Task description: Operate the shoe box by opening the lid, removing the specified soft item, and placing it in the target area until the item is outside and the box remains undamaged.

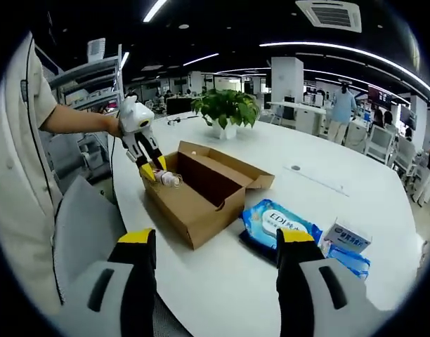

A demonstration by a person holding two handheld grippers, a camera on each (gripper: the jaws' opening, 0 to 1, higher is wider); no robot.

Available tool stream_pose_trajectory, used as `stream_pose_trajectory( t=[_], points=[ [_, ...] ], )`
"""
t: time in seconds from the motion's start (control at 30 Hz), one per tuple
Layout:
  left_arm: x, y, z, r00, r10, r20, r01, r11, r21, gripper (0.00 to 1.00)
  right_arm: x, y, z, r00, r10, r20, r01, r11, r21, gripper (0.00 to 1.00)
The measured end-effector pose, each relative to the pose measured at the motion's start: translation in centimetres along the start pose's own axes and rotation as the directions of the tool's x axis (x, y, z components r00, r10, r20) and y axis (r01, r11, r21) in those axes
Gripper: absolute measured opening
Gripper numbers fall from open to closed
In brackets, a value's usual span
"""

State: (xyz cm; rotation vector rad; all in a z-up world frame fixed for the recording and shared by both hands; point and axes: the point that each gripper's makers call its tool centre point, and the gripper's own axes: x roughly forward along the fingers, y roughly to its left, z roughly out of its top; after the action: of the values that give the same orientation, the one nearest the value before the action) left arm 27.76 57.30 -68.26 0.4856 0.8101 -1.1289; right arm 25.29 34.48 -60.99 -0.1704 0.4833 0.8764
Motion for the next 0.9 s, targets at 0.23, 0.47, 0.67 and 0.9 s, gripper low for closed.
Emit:
stream_pose_trajectory(
  t=[0.23, 0.47, 0.67, 0.9],
  points=[
    [-0.3, 0.1, 0.8, 0.999, 0.040, 0.030, -0.040, 0.999, -0.006, 0.18, 1.2, 1.2, 0.6, 0.999, 0.038, 0.010, -0.038, 0.999, -0.008, 0.61],
    [-0.5, -0.6, 1.9, 0.997, 0.049, 0.057, -0.049, 0.999, -0.005, 0.18, 2.3, 2.2, 1.1, 0.998, 0.068, 0.015, -0.067, 0.998, -0.010, 0.57],
    [-0.7, -1.5, 3.1, 0.993, 0.071, 0.096, -0.070, 0.997, -0.013, 0.18, 3.2, 2.8, 1.4, 0.997, 0.077, 0.023, -0.078, 0.997, 0.018, 0.50],
    [0.0, -2.3, 3.7, 0.986, 0.095, 0.135, -0.090, 0.995, -0.044, 0.18, 4.4, 3.7, 1.9, 0.996, 0.083, 0.039, -0.086, 0.993, 0.084, 0.42]
  ],
)
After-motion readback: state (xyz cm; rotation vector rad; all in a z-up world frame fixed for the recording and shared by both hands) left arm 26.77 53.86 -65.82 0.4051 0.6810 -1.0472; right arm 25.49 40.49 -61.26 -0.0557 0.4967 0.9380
